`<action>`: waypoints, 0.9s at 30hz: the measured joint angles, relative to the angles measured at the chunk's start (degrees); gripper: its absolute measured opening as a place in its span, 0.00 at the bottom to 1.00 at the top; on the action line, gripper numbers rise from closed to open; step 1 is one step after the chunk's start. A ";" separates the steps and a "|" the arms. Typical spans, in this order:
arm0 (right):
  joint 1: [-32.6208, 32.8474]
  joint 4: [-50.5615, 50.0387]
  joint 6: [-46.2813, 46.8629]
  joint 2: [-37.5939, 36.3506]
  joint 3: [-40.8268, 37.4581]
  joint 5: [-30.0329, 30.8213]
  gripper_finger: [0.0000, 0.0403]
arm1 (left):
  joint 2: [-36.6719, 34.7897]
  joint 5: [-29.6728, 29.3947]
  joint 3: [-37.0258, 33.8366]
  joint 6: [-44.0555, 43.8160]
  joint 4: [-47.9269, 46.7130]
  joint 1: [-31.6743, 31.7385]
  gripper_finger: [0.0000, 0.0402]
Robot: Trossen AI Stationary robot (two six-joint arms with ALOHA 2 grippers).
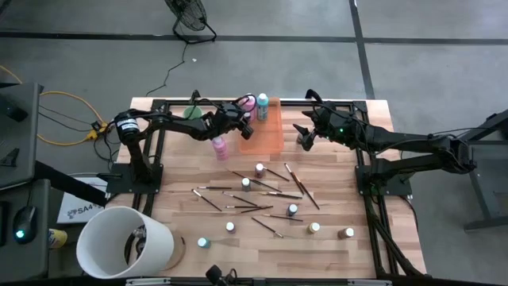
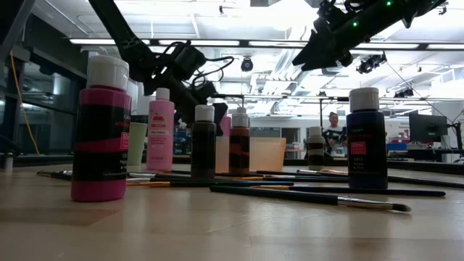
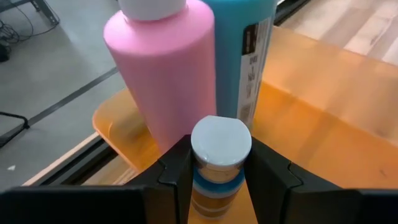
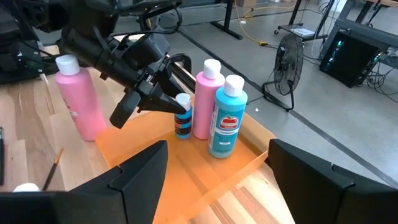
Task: Pick & Place Paint Supplies
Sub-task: Put the blue paint bottle into the orange bin
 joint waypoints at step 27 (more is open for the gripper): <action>0.00 -1.17 1.28 0.00 0.00 0.02 0.68 | -0.98 0.52 0.12 0.83 0.64 -0.11 0.45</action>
